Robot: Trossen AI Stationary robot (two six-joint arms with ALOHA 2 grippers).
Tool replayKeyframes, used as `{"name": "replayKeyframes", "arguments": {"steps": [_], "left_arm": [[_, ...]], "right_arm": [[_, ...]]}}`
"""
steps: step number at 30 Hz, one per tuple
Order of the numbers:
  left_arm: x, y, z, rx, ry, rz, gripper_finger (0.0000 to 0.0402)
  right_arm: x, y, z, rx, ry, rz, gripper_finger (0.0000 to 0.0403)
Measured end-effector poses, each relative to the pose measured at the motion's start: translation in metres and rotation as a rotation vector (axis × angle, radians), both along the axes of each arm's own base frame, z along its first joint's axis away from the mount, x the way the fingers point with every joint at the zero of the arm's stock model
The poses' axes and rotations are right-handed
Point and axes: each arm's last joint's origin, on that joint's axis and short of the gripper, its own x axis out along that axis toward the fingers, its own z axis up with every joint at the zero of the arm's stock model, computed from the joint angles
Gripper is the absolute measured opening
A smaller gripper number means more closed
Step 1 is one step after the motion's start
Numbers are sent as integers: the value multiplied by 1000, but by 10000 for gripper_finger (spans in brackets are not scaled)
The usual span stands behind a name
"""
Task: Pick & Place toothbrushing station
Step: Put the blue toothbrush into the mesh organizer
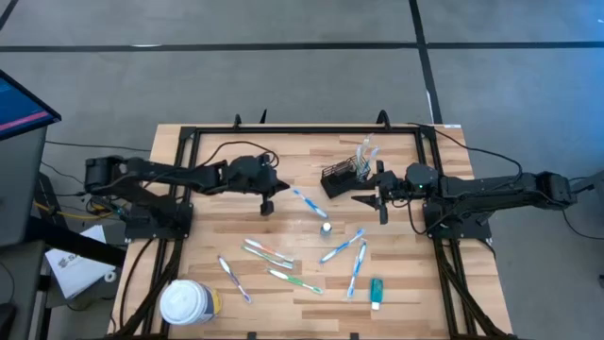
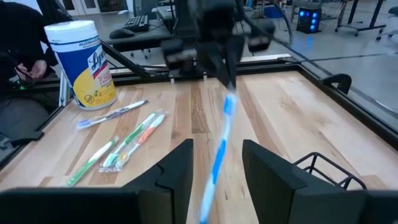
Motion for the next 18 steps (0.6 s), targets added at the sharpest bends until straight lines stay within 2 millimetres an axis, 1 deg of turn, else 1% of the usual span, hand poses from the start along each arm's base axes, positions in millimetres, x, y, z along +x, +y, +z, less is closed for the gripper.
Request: {"name": "replayKeyframes", "arguments": {"steps": [3, 8, 12, 18], "left_arm": [[-5, -8, 13, 34, -46, 12, 0], [-9, -17, 28, 63, -113, 21, 0], [-7, -25, 32, 80, -155, 25, 0], [-1, -32, 44, 100, -200, 38, 0]], "right_arm": [[0, 0, 0, -2, -1, 0, 129], [0, 0, 0, 14, -3, -2, 129], [3, 1, -1, 20, -4, 2, 129], [16, 4, -5, 16, -42, 26, 129]]}}
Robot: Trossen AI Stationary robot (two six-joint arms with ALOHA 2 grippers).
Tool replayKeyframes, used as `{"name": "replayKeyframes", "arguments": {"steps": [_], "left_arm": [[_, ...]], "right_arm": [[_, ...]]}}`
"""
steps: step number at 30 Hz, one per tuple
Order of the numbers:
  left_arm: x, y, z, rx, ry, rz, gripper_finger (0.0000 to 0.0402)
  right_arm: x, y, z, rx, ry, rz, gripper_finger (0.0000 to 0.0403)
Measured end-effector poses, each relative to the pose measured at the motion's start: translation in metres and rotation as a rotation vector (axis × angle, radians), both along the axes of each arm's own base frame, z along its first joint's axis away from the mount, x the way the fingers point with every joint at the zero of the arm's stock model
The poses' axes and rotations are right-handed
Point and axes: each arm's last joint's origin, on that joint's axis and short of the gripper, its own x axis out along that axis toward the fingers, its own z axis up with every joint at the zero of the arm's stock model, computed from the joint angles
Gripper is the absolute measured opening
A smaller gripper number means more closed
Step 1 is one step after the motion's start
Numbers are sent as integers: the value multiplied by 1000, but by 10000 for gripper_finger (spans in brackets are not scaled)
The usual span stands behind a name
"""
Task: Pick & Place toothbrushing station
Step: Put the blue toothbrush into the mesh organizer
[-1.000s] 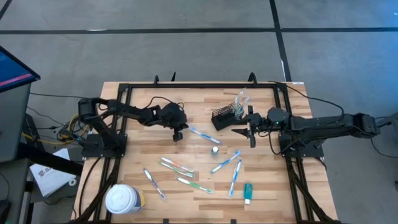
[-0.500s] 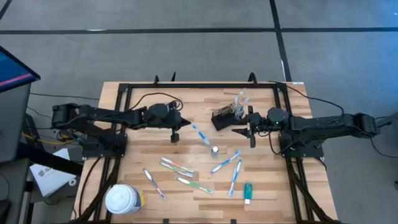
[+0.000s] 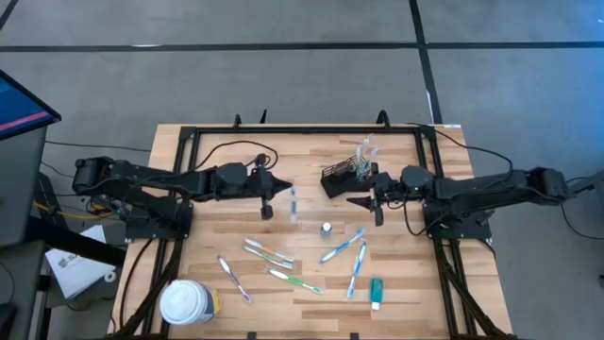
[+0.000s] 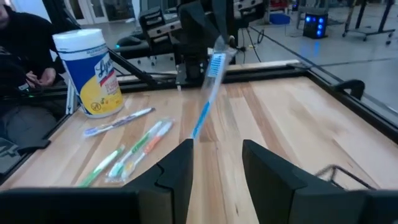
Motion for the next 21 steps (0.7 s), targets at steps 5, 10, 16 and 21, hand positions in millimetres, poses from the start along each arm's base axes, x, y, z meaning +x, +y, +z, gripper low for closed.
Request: {"name": "replayKeyframes", "arguments": {"steps": [5, 10, 16, 21], "left_arm": [[5, -6, 15, 5, -51, -18, 0], [7, -15, 22, 29, -83, -57, 0], [8, -21, 29, 58, -139, -65, 0], [8, -21, 30, 59, -154, -62, 0]], "right_arm": [[12, 1, -2, -4, -47, 14, 129], [26, 0, 4, 13, -49, 72, 129], [51, 4, 5, 19, -28, 103, 129], [72, 6, 9, 23, -32, 146, 129]]}}
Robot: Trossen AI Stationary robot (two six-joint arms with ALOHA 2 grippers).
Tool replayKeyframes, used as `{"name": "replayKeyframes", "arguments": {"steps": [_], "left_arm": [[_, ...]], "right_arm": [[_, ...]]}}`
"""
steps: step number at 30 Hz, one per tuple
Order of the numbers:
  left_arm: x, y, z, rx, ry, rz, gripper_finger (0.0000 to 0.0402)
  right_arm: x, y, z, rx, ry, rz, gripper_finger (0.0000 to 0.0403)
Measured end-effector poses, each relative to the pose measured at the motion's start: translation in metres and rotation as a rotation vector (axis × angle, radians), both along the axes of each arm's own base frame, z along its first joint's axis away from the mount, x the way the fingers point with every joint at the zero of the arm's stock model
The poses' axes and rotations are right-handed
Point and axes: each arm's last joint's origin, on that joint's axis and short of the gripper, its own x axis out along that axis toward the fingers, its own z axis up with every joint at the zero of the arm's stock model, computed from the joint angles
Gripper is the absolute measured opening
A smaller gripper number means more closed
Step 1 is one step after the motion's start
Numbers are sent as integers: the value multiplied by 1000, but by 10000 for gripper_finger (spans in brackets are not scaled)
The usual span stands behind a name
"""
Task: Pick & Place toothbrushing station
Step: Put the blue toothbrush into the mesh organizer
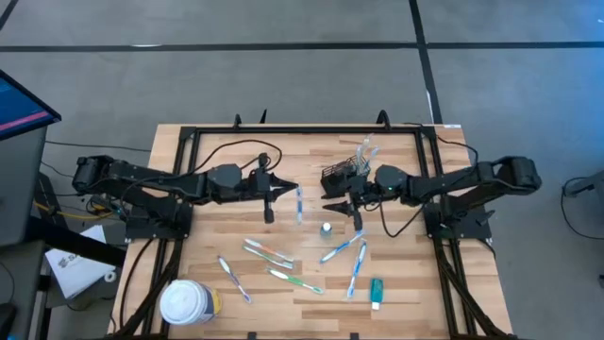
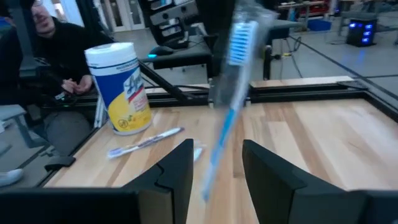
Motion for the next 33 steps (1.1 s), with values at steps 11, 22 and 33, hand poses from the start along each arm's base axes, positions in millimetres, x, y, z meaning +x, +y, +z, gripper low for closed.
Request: {"name": "replayKeyframes", "arguments": {"steps": [11, 22, 33], "left_arm": [[0, -9, 1, 2, -12, -17, 0], [0, -9, 1, 2, -9, -13, 0], [0, -9, 1, 3, -8, -13, 0]], "right_arm": [[29, -1, 9, 1, -15, 25, 129], [49, -3, 16, 0, -32, 44, 129], [49, -7, 15, 18, -29, 32, 129]]}}
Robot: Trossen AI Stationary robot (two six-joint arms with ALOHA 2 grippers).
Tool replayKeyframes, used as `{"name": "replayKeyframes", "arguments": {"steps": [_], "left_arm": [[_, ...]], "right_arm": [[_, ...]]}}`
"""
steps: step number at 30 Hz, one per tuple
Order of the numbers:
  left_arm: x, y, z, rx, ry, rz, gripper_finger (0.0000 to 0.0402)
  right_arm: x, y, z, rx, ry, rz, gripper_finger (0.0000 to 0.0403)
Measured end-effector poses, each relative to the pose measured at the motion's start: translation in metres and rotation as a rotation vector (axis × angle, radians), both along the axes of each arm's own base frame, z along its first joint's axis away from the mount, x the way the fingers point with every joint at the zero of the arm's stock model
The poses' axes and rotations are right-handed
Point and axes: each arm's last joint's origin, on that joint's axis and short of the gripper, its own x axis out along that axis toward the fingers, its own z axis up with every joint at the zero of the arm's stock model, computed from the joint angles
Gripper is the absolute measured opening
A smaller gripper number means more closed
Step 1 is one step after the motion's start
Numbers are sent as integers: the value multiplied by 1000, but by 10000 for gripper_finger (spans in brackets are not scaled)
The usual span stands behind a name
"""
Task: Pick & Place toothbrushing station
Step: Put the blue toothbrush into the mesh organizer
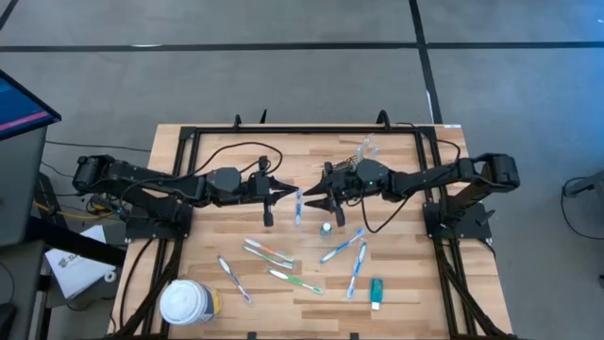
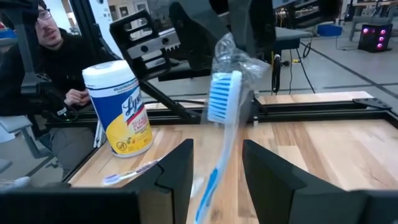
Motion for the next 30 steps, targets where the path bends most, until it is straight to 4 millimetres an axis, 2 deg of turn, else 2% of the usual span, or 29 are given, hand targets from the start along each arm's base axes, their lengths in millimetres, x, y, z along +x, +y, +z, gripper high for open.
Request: {"name": "replayKeyframes", "arguments": {"steps": [14, 23, 30], "left_arm": [[0, 0, 0, 0, 0, -4, 0], [0, 0, 0, -1, 0, -3, 0], [0, 0, 0, -1, 0, -4, 0]], "right_arm": [[1, 0, 2, -3, -32, -1, 129], [13, -1, -19, -4, -44, -1, 129], [18, -4, -10, -7, -90, -8, 129]]}}
